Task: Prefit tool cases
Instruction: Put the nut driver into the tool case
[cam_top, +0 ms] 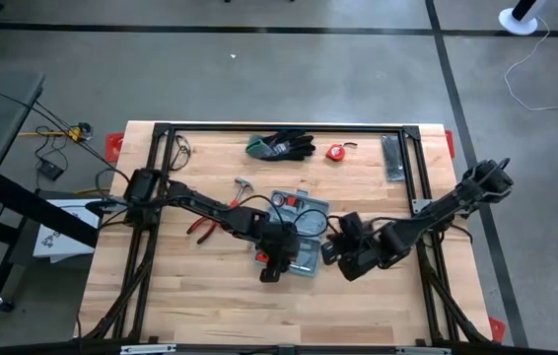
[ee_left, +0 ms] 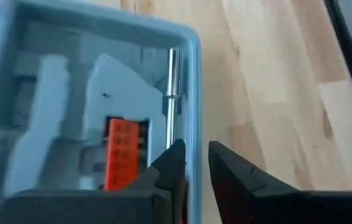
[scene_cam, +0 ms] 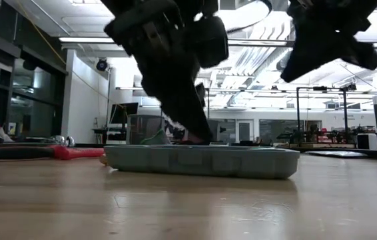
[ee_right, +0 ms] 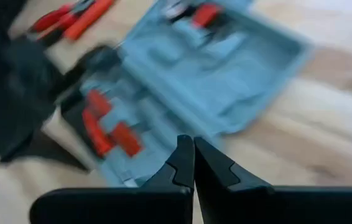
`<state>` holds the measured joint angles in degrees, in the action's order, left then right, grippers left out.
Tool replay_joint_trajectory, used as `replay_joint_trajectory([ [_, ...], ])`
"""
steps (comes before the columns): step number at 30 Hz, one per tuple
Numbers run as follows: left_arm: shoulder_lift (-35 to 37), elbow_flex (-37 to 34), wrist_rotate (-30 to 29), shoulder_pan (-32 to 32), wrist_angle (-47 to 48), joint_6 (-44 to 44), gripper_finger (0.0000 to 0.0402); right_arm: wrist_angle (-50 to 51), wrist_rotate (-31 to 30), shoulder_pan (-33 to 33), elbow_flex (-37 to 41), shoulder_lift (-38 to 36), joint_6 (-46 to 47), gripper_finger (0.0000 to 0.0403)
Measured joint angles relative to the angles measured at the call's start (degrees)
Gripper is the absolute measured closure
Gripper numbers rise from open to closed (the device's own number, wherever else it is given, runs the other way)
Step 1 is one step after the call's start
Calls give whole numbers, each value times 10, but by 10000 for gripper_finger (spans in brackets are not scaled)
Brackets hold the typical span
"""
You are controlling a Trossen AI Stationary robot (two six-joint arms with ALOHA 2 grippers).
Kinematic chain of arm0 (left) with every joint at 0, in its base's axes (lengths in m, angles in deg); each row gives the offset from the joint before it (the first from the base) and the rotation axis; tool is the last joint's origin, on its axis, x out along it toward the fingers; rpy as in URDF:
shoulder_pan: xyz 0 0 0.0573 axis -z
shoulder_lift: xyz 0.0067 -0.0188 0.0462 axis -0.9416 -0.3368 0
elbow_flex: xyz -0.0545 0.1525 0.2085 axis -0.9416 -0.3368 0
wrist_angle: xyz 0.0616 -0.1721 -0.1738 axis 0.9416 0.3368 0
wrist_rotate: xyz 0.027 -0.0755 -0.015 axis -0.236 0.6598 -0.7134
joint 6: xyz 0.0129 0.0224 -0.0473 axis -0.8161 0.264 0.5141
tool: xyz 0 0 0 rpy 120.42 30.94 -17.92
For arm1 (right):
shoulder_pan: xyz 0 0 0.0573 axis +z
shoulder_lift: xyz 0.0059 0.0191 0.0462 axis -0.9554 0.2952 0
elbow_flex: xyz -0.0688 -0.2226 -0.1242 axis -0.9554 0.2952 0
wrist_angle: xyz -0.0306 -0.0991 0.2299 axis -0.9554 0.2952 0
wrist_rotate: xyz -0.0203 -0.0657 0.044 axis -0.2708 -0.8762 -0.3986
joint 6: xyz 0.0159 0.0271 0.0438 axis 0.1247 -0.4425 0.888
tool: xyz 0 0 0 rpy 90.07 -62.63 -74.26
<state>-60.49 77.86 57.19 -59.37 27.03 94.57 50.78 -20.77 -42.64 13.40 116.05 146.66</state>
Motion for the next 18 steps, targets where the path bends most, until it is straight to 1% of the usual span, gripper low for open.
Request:
replay_joint_trajectory([
  [3,32,-12,-13,-1,4,-4,362,-95,25,0,0,34,-63,403],
  [6,64,-55,-20,-5,-18,20,391,-187,51,0,0,76,-104,403],
  [11,98,-133,-29,-4,-20,64,400,-326,102,-10,0,146,-133,403],
  [14,97,-157,-31,2,-34,71,401,-357,132,-17,0,177,-130,403],
  [18,89,-163,-35,5,-76,80,401,-355,146,-23,0,204,-106,403],
])
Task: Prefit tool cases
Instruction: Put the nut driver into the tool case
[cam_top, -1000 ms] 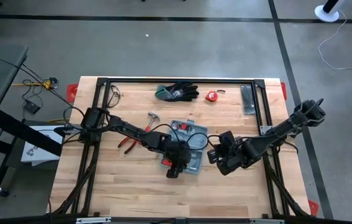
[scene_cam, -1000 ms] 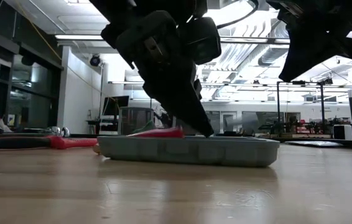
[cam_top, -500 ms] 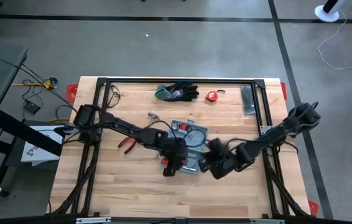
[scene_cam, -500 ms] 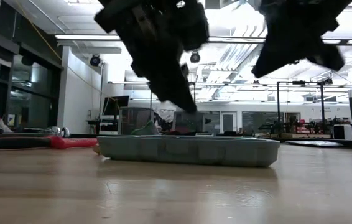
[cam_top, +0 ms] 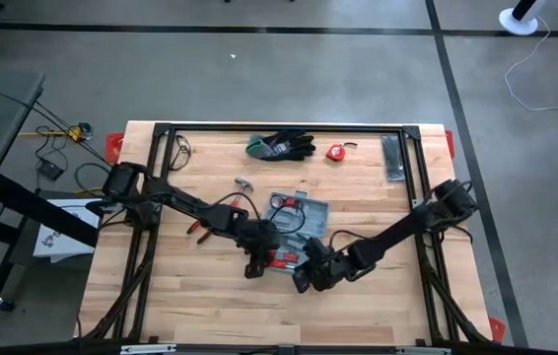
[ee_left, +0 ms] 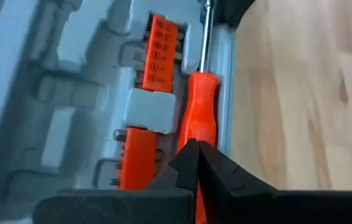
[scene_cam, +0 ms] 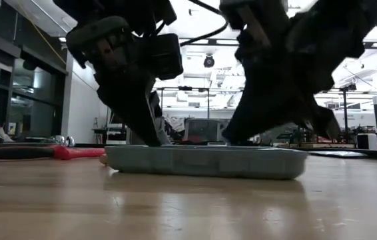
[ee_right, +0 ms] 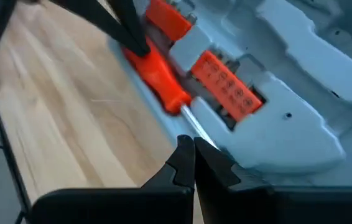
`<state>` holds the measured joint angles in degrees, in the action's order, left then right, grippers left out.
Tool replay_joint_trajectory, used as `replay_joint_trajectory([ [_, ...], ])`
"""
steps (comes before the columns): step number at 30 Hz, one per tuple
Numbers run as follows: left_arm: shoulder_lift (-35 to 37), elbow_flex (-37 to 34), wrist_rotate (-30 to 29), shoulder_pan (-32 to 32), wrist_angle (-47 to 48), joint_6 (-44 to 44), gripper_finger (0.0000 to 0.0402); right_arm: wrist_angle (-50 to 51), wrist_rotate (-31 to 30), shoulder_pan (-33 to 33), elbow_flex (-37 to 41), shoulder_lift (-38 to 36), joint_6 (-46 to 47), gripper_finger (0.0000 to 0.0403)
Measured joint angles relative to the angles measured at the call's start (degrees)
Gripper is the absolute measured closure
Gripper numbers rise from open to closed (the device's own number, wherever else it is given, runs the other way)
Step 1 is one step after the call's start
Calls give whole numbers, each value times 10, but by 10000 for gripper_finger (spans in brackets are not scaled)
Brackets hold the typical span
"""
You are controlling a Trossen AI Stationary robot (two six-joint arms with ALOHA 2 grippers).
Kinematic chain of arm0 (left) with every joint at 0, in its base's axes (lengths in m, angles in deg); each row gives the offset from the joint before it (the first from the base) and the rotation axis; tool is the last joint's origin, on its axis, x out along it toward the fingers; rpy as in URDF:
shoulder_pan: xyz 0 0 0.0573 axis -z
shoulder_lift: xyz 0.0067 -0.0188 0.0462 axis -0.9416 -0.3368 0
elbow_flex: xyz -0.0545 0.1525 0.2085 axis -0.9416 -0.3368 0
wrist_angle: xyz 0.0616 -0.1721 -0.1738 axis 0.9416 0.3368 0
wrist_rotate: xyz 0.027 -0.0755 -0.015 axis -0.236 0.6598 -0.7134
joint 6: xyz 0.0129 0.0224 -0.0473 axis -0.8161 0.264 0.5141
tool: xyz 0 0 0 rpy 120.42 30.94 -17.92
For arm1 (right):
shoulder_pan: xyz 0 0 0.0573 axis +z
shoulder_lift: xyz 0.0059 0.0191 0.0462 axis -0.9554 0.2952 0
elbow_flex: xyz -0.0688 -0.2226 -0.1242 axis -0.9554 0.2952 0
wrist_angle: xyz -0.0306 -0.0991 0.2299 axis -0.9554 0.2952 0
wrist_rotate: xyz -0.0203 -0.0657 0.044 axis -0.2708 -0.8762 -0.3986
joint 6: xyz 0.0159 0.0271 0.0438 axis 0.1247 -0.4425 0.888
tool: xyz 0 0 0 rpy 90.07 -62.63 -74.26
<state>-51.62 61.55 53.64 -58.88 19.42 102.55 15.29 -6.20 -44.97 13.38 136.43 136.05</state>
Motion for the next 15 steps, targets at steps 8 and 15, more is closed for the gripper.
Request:
replay_joint_trajectory([
  [8,-33,2,6,-2,-37,21,401,6,43,-4,-4,23,26,403],
  [15,-42,2,14,-1,-50,21,401,58,75,-14,-5,23,40,403],
])
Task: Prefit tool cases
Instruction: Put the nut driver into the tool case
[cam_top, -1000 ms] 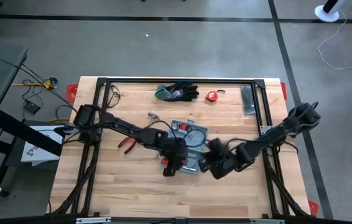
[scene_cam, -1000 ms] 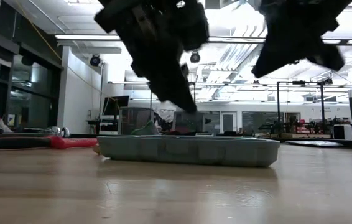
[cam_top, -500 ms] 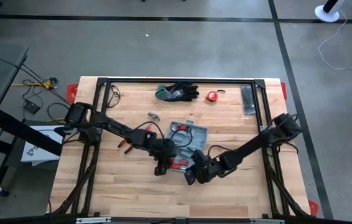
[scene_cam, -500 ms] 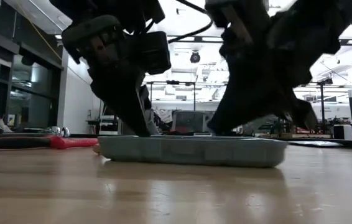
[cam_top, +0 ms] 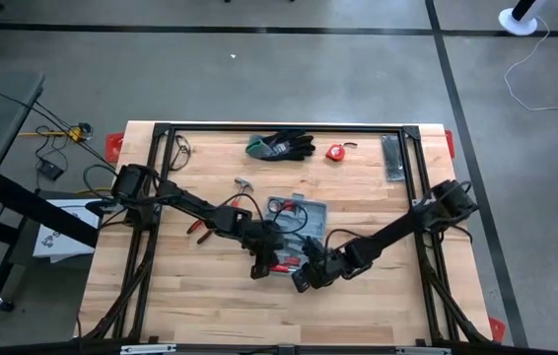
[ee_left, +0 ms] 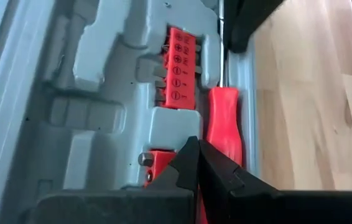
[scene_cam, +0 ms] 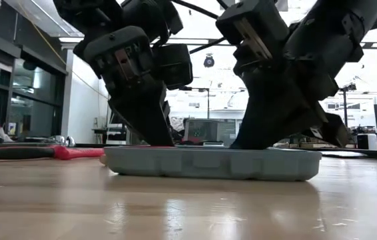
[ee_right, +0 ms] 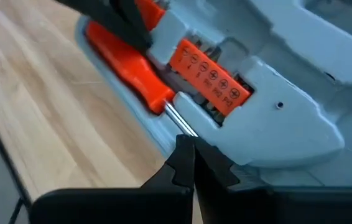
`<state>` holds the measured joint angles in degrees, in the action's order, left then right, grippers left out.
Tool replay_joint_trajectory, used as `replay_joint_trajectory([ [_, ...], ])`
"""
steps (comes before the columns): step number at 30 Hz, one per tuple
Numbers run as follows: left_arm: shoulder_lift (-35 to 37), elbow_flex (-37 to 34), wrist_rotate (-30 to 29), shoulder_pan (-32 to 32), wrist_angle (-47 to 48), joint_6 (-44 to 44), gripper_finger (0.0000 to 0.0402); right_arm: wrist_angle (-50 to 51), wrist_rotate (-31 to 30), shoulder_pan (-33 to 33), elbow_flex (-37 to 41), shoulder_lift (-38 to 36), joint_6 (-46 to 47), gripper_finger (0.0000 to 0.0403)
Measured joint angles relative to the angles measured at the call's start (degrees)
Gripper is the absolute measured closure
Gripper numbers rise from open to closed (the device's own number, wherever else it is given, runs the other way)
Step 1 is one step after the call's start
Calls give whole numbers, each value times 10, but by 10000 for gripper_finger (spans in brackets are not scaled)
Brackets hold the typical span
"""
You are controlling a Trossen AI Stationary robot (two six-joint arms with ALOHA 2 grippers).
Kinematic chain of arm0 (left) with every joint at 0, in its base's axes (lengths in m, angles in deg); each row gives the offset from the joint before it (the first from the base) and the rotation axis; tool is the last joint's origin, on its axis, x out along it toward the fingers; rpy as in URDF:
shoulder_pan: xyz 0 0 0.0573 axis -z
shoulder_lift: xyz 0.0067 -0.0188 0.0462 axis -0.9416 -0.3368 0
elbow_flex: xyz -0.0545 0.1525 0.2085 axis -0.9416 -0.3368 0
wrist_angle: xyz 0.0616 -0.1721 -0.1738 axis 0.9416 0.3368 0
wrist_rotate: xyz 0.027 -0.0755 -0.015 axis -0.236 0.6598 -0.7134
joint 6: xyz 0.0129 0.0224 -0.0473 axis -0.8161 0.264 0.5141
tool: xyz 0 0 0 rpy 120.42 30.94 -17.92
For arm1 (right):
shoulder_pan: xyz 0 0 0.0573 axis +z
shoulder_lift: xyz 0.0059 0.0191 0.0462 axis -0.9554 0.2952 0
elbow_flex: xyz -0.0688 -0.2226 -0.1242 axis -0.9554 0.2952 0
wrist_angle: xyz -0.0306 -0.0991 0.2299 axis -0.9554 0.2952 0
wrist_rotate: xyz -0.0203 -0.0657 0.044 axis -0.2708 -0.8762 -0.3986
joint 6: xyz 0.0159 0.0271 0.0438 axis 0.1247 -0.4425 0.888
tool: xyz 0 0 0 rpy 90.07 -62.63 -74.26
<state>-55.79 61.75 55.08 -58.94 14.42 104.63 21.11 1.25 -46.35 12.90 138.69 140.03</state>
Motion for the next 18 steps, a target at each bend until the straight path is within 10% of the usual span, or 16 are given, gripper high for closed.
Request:
replay_joint_trajectory([
  [18,15,-3,-2,0,-8,24,401,4,-11,0,3,1,-5,403],
])
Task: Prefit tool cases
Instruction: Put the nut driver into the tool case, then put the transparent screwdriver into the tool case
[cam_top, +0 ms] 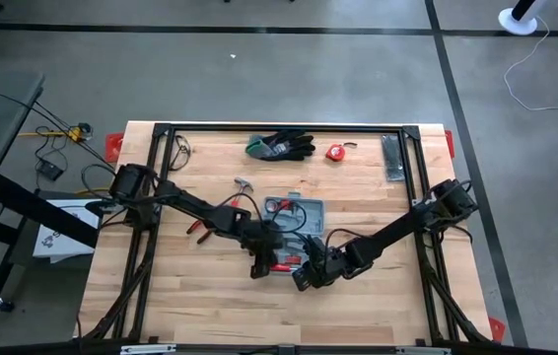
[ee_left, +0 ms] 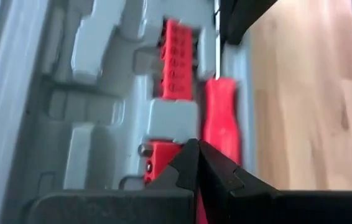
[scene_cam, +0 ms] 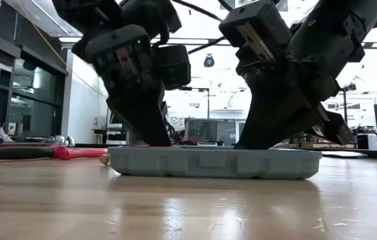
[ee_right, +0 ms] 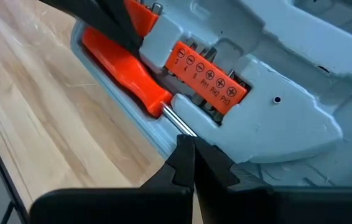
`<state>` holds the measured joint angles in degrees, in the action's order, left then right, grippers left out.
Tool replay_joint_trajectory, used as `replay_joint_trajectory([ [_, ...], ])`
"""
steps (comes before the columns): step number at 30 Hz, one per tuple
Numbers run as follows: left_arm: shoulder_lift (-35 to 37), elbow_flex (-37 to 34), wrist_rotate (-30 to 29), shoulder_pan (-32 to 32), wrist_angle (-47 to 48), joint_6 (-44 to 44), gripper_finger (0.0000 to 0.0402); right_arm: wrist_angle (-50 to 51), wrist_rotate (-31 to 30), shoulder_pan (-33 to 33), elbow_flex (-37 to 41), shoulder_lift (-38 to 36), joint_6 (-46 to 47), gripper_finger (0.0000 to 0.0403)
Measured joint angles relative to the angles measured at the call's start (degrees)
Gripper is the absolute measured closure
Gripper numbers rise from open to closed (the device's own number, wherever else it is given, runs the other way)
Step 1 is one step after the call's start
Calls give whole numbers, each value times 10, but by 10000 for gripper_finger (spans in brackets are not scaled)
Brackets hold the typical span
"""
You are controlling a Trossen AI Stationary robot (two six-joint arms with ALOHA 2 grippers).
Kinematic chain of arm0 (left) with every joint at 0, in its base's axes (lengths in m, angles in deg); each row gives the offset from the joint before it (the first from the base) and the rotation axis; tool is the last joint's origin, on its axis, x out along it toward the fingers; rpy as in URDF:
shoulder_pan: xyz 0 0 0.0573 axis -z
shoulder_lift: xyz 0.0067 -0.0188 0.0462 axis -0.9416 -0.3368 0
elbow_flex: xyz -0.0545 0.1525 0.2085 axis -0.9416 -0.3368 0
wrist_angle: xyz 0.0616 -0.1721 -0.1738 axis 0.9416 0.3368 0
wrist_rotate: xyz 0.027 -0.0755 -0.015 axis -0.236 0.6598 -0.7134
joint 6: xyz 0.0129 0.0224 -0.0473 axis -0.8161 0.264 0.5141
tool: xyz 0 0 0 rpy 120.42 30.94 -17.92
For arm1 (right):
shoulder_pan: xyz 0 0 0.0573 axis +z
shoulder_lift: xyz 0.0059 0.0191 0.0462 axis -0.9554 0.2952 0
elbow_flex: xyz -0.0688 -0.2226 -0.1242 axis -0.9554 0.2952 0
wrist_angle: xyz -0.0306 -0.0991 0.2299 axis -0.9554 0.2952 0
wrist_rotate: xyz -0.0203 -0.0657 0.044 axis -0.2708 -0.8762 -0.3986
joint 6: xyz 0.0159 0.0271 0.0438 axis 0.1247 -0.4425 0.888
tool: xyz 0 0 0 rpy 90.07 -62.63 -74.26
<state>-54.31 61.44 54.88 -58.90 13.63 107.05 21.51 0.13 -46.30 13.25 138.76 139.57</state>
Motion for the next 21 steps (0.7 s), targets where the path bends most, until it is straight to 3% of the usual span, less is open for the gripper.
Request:
replay_joint_trajectory([
  [7,80,0,-17,0,47,1,401,-1,-6,0,0,0,0,403],
  [13,161,-3,-142,-1,153,14,401,-2,-16,0,0,1,2,403],
  [17,198,-39,-218,-13,169,72,401,-2,-20,0,0,1,1,403],
  [21,203,-90,-216,-32,171,170,398,-2,-27,0,0,1,0,403],
])
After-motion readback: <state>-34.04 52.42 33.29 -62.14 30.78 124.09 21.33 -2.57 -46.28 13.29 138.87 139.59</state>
